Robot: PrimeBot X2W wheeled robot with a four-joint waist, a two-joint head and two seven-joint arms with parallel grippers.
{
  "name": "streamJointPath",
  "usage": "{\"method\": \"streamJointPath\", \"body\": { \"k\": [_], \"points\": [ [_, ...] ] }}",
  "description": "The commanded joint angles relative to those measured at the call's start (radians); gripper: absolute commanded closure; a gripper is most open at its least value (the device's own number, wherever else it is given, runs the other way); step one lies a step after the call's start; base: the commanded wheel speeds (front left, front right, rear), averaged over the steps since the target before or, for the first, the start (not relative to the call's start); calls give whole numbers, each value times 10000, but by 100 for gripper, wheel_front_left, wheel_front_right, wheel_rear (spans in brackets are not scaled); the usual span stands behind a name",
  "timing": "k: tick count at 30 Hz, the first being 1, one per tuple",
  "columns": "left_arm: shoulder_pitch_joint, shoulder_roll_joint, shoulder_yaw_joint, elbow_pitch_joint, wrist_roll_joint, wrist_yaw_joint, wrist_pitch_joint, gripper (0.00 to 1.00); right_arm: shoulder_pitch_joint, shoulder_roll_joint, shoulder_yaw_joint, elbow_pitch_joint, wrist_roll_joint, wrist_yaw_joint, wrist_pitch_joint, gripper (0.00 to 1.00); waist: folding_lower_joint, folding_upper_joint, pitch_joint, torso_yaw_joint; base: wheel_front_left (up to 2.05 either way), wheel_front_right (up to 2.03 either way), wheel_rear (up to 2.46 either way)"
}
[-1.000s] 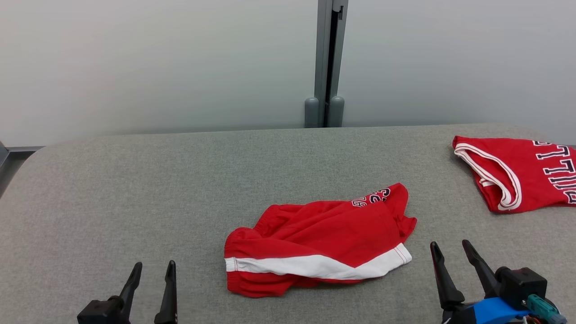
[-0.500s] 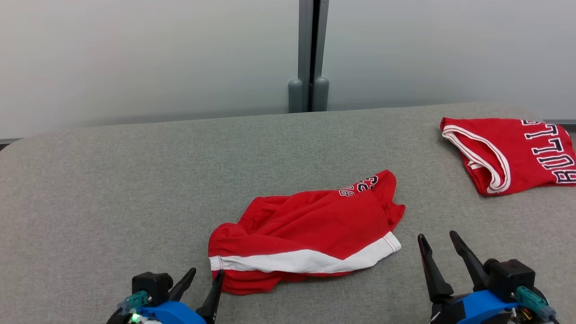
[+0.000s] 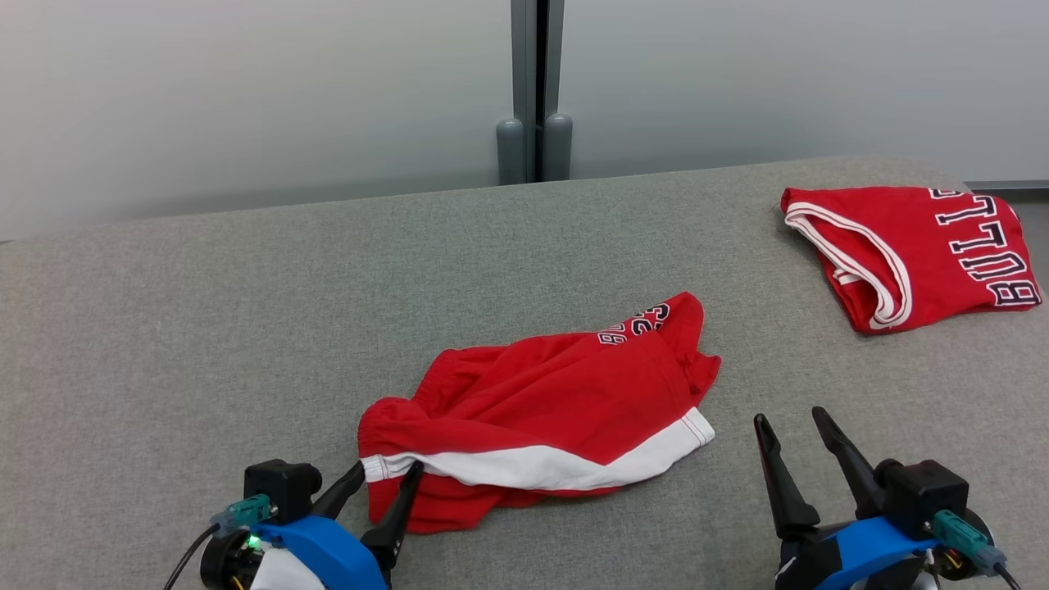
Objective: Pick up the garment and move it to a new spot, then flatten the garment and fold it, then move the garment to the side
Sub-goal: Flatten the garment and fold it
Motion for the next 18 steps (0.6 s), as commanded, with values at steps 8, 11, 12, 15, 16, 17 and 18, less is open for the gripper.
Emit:
{"method": "streamJointPath", "body": {
  "k": [8,11,12,15,16,17,18],
  "points": [
    [-360,373,-624,213,-345,-71,-497,10,-112,-26,31,168,-82,1,59,0,-1,-2,-62,178,0,0,0],
    [-392,471,-800,273,-495,-72,-621,9,-156,-26,93,189,-83,3,62,0,-1,-2,-65,249,0,0,0],
    [-418,502,-862,291,-534,-70,-655,10,-179,-26,116,195,-82,3,64,0,-1,-2,-60,267,0,0,0],
    [-551,480,-1141,309,-678,-71,-706,35,-241,-26,161,168,-105,3,74,0,-1,-2,-5,292,0,0,0],
    [-613,424,-1244,338,-759,-71,-672,42,-252,-26,168,151,-120,3,75,0,-1,-2,15,292,0,0,0],
    [-697,408,-1323,388,-812,-72,-676,51,-262,-26,173,132,-130,1,82,0,-1,-2,42,281,0,0,0],
    [-777,424,-1385,443,-860,-71,-706,51,-265,-26,176,112,-139,3,105,0,-1,-2,64,268,0,0,0]
  ]
}}
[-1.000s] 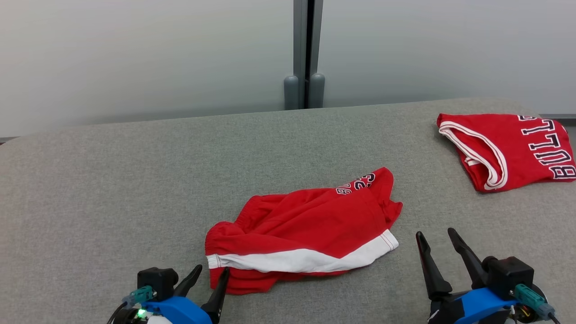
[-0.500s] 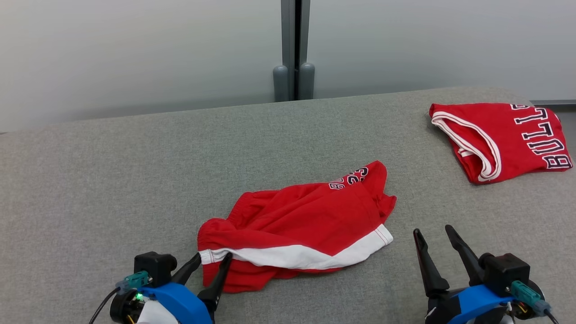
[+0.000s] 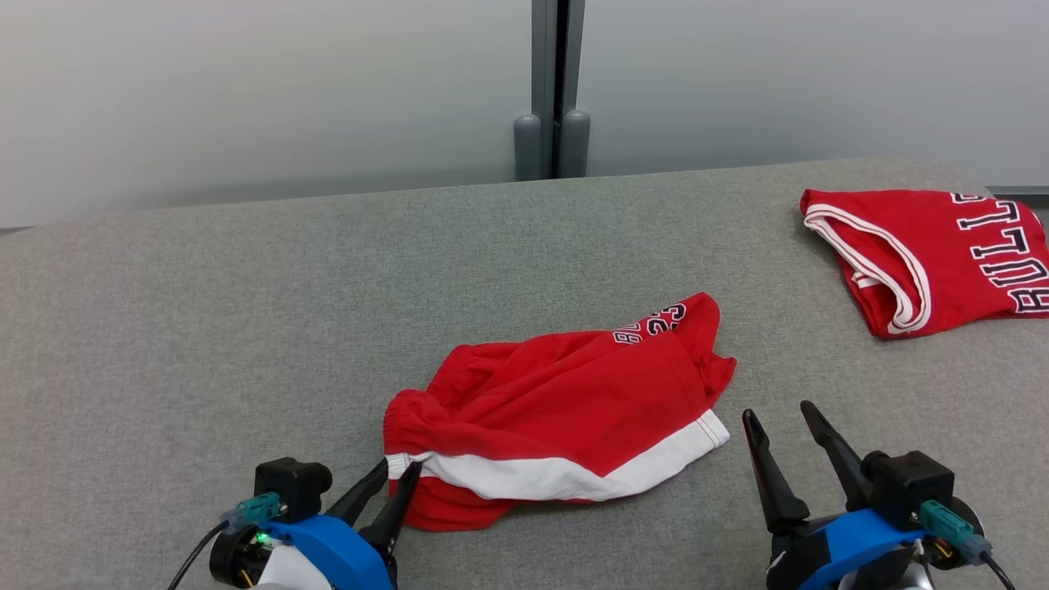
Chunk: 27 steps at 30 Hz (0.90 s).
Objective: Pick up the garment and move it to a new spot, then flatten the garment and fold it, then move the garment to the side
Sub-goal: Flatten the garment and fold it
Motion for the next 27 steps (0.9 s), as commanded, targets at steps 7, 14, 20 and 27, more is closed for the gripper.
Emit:
{"method": "streamJointPath", "body": {
  "k": [7,14,20,27],
  "points": [
    [-557,149,-378,309,-330,-69,-384,100,-224,-26,-47,-76,-140,5,125,0,0,-1,83,-86,0,0,0],
    [-408,353,-505,290,-423,-70,-806,100,-793,-32,431,1007,495,3,1660,0,0,-1,152,51,0,0,0],
    [-487,172,-696,285,-450,-70,-909,100,-1682,-26,-150,2458,484,5,2788,0,0,-1,283,336,0,0,0],
    [-715,42,-912,323,-542,-70,-983,100,-2254,-35,-13,3611,1066,3,2864,0,0,-1,423,474,0,0,0]
  ]
}}
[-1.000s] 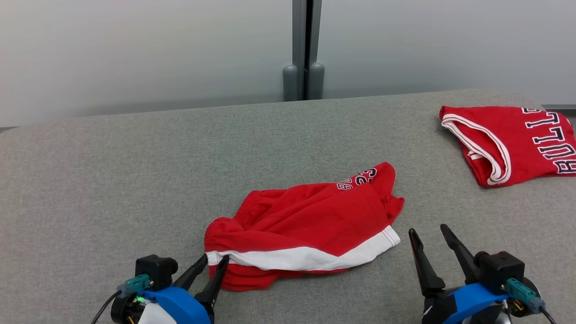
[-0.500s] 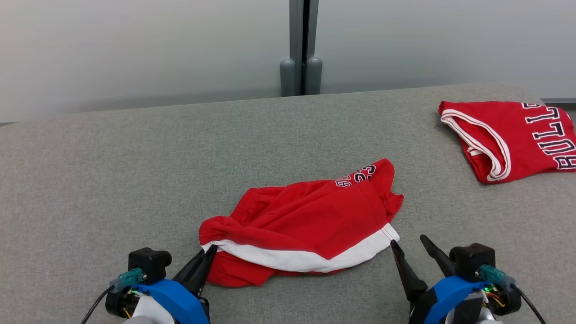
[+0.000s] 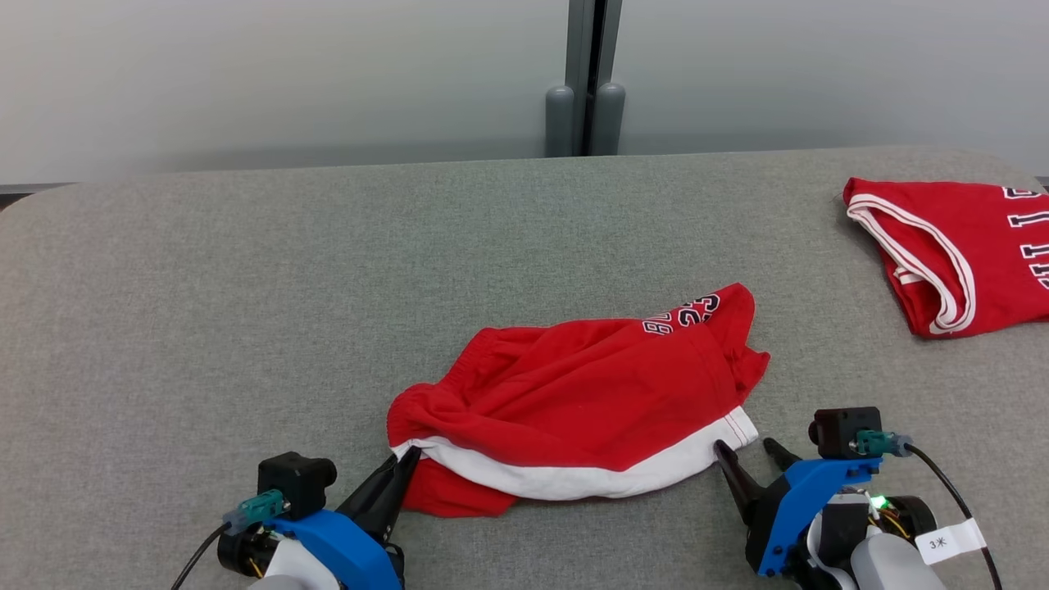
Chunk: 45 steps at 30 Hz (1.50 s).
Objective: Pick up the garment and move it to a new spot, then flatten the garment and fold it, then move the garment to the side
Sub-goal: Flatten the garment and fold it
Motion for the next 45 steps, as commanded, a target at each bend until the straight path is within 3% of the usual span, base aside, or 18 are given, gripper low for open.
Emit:
{"method": "streamJointPath", "body": {
  "k": [1,13,14,15,16,17,18,21,27,31,37,45],
  "points": [
    [-185,2,-23,19,-41,-70,-51,100,-180,-38,17,77,36,5,-39,0,0,0,17,-12,0,0,0],
    [-354,179,-35,64,-216,-71,-179,100,-1190,-23,651,1834,633,5,-438,0,0,0,283,-175,0,0,0],
    [-364,182,-27,71,-202,-71,-186,100,-1255,-19,736,1935,687,5,-480,5,0,0,299,-178,0,0,0],
    [-374,207,-20,69,-214,-71,-193,100,-1315,-13,842,2019,721,5,-548,31,0,0,321,-183,0,0,0],
    [-383,234,-13,68,-239,-71,-199,100,-1361,-1,960,2100,776,6,-579,44,0,0,342,-190,0,0,0],
    [-392,258,-8,66,-261,-71,-189,100,-1399,14,1050,2179,820,6,-619,52,0,0,358,-197,0,0,0],
    [-400,273,-9,62,-282,-71,-187,100,-1440,13,1120,2262,832,6,-665,54,0,0,375,-201,0,0,0],
    [-417,312,-26,57,-335,-71,-200,100,-1546,4,1221,2585,706,3,-703,100,0,0,407,-188,0,0,0],
    [-398,293,6,67,-414,-71,-245,100,-1718,-30,857,2833,157,-1,-1378,100,0,0,285,-89,0,0,0],
    [-153,280,289,-225,-441,-30,-315,100,-1411,-45,250,2205,-267,2,-1867,100,0,0,46,-17,0,0,0],
    [344,590,1347,-1601,-379,32,-381,100,-440,-42,-209,-186,-593,2,-1652,100,0,0,-254,-157,0,0,0],
    [393,1009,2355,-4209,-453,-28,-349,100,813,-39,-656,-4221,637,2,-758,100,0,0,-529,-217,0,0,0]
  ]
}}
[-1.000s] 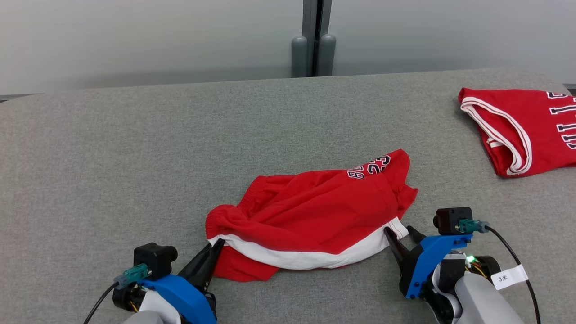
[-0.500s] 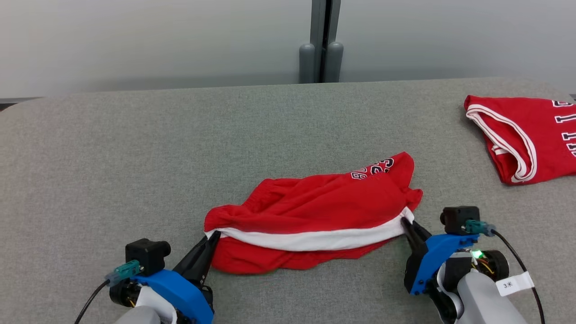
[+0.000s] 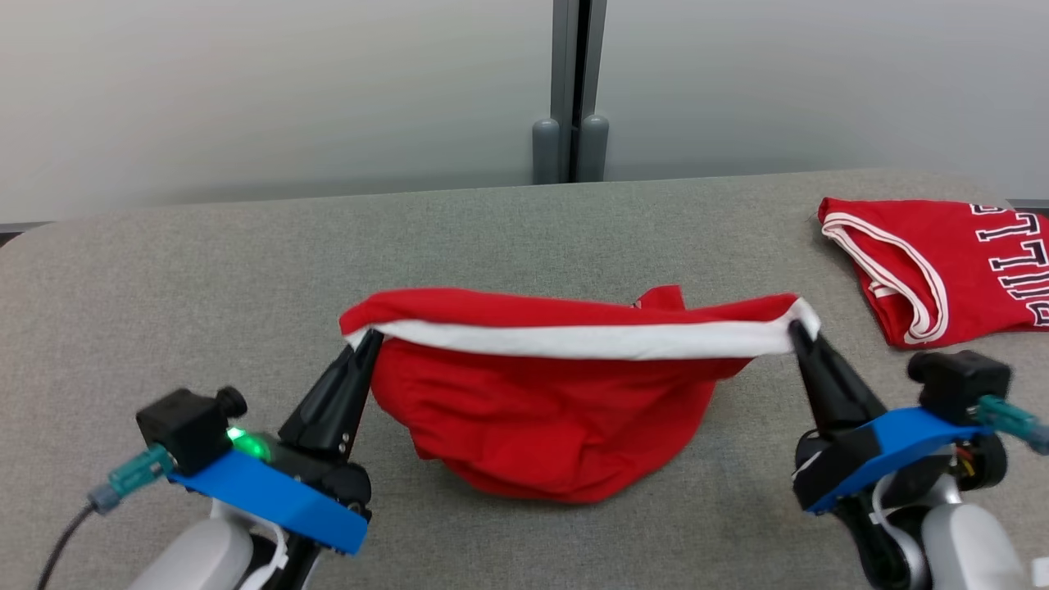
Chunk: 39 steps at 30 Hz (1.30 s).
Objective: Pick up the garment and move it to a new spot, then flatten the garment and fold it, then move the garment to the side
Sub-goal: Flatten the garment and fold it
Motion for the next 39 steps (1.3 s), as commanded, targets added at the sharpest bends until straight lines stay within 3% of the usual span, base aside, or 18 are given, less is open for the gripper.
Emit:
{"method": "streamJointPath", "body": {
  "k": [1,10,15,18,23,28,30,36,39],
  "points": [
    [-360,191,87,-520,-98,-56,64,100,261,-47,-169,-787,234,-2,188,100,0,0,-59,-3,0,0,0],
    [-1988,630,336,-2521,-1120,-91,1175,100,-250,-42,-459,-4086,1002,-1,1292,100,0,0,221,-140,0,0,0],
    [-3355,760,492,-2688,-1715,-87,1997,100,-1551,-42,-470,-4546,1171,-1,2214,100,0,0,1003,-354,0,0,0],
    [-4337,751,732,-2182,-1975,-76,2447,100,-2915,-42,-470,-3887,1567,-1,2703,100,0,0,1719,-533,0,0,0],
    [-6297,645,1171,-696,-1887,90,2857,100,-5849,-45,-687,-1365,2570,1,2566,100,0,0,2956,-869,0,0,0],
    [-8239,371,1474,788,-1226,153,2464,100,-8925,-38,-942,1491,3599,1,1057,100,0,0,3685,-1001,0,0,0],
    [-8879,234,1512,1290,-870,139,2121,100,-9900,-47,-823,2377,3435,1,324,100,0,0,3797,-1021,0,0,0],
    [-9999,24,1368,1993,92,35,1039,100,-11475,-53,-360,3393,3271,1,-1561,100,0,0,3929,-1011,0,0,0],
    [-9951,-82,1143,2273,379,-8,563,100,-11486,-42,-87,3833,3082,1,-2156,100,0,0,3960,-991,0,0,0]
  ]
}}
